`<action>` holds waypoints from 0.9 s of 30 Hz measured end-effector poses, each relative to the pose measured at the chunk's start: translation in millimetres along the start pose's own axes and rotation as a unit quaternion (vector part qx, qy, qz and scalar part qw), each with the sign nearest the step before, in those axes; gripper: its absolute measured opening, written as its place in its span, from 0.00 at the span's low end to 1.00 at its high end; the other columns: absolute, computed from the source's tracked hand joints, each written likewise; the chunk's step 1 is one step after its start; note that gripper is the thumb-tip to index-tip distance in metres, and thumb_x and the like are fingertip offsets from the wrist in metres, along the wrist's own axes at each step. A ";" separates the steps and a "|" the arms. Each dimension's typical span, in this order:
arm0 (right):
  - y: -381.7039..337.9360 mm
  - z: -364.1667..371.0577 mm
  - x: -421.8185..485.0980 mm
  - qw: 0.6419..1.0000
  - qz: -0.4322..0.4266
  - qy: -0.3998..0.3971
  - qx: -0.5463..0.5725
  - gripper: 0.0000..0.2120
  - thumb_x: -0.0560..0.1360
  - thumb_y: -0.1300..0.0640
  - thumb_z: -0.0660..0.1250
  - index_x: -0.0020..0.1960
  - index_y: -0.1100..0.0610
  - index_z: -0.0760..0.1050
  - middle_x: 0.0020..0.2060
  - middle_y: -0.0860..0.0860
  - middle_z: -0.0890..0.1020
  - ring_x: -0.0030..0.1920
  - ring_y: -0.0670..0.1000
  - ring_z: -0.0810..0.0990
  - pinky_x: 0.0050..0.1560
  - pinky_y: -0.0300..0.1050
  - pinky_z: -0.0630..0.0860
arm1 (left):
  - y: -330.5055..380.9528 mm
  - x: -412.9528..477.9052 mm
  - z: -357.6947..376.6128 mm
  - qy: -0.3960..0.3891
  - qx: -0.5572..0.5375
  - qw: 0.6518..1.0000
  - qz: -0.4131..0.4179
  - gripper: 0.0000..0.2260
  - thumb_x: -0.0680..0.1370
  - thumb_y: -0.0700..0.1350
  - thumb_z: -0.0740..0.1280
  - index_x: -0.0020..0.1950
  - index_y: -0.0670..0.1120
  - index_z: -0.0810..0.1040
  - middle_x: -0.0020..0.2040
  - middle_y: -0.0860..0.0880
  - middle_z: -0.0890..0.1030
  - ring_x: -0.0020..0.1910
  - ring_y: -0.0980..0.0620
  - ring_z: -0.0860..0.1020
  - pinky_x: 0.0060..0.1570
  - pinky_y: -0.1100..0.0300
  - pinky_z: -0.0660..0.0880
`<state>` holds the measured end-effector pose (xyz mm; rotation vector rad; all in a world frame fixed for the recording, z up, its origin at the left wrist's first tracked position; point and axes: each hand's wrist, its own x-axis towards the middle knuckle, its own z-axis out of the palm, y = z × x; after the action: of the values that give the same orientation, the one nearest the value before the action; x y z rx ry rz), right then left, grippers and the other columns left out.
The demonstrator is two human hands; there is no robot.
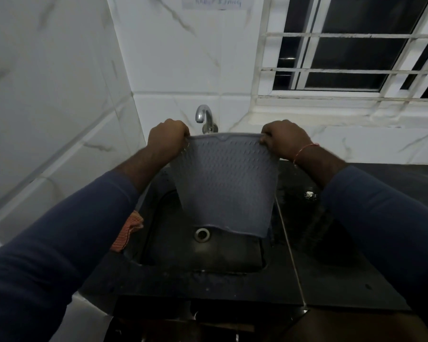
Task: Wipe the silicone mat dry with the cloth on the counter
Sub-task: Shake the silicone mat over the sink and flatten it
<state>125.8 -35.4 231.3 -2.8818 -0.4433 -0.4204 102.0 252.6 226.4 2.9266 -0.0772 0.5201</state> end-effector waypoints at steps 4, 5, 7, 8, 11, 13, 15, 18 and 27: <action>7.1 0.9 -10.2 0.997 -0.009 -0.075 -0.008 0.07 0.76 0.53 0.67 0.47 0.53 0.83 0.46 0.54 0.83 0.48 0.57 0.79 0.43 0.44 0.68 | 3.0 -6.6 2.4 -0.028 -0.027 0.999 -0.018 0.07 0.74 0.41 0.70 0.49 0.49 0.85 0.47 0.46 0.84 0.46 0.45 0.80 0.42 0.57 0.73; 9.6 2.1 -12.7 0.996 -0.010 -0.093 0.006 0.07 0.75 0.53 0.68 0.47 0.53 0.84 0.46 0.54 0.84 0.49 0.56 0.79 0.44 0.44 0.70 | 4.1 -8.8 5.7 -0.023 -0.042 0.999 -0.020 0.06 0.74 0.42 0.70 0.48 0.49 0.85 0.46 0.46 0.84 0.45 0.45 0.81 0.42 0.57 0.73; 17.4 3.4 -12.6 0.997 -0.001 -0.021 0.070 0.07 0.75 0.54 0.69 0.45 0.56 0.84 0.43 0.55 0.84 0.47 0.56 0.80 0.45 0.46 0.73 | 7.5 -8.7 6.5 0.014 -0.071 0.997 -0.027 0.06 0.73 0.43 0.71 0.48 0.48 0.85 0.45 0.45 0.84 0.45 0.45 0.81 0.43 0.56 0.75; 17.9 4.2 -12.8 0.996 0.005 -0.009 0.084 0.07 0.75 0.54 0.69 0.45 0.56 0.84 0.42 0.55 0.84 0.46 0.56 0.80 0.45 0.46 0.74 | 8.2 -7.6 5.0 0.006 -0.071 0.997 -0.024 0.06 0.73 0.43 0.71 0.47 0.49 0.85 0.45 0.45 0.84 0.46 0.44 0.81 0.44 0.55 0.76; 17.2 14.8 -17.2 0.996 -0.008 -0.059 0.063 0.08 0.75 0.54 0.69 0.46 0.57 0.84 0.44 0.55 0.85 0.48 0.57 0.80 0.48 0.47 0.75 | 3.5 -7.2 7.6 -0.007 -0.071 0.997 -0.020 0.06 0.72 0.43 0.71 0.46 0.51 0.86 0.45 0.46 0.85 0.46 0.45 0.81 0.45 0.56 0.76; 12.9 13.7 -13.9 0.998 -0.005 -0.016 0.068 0.08 0.76 0.54 0.67 0.45 0.57 0.84 0.43 0.55 0.84 0.46 0.58 0.80 0.45 0.47 0.74 | 7.2 -7.0 7.3 0.012 -0.074 0.996 -0.039 0.06 0.72 0.42 0.70 0.44 0.51 0.85 0.44 0.48 0.84 0.45 0.46 0.81 0.42 0.58 0.75; 12.8 15.8 -13.1 0.998 -0.010 -0.029 0.052 0.09 0.77 0.54 0.67 0.47 0.56 0.84 0.44 0.55 0.84 0.48 0.58 0.81 0.47 0.48 0.75 | 5.5 -6.0 11.7 0.019 -0.059 0.998 -0.028 0.05 0.71 0.42 0.70 0.44 0.49 0.85 0.46 0.49 0.83 0.46 0.46 0.80 0.40 0.59 0.70; 9.6 17.6 -16.6 0.999 -0.026 -0.004 0.043 0.10 0.78 0.53 0.65 0.52 0.55 0.84 0.50 0.55 0.84 0.53 0.60 0.80 0.50 0.49 0.75 | 2.5 -8.1 10.2 0.036 -0.037 0.999 -0.013 0.06 0.71 0.43 0.71 0.46 0.50 0.85 0.46 0.48 0.83 0.47 0.45 0.79 0.40 0.59 0.68; 9.3 8.7 -12.7 0.994 -0.025 0.056 0.089 0.10 0.77 0.51 0.66 0.53 0.53 0.84 0.50 0.54 0.85 0.52 0.57 0.81 0.52 0.49 0.76 | -5.7 -4.2 9.3 0.070 -0.045 0.997 -0.001 0.06 0.74 0.45 0.70 0.47 0.49 0.86 0.46 0.47 0.84 0.47 0.44 0.80 0.43 0.55 0.74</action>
<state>119.2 -45.4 217.9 -2.6646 -0.5082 -0.5194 101.7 256.7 215.5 2.7941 -0.0790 0.7009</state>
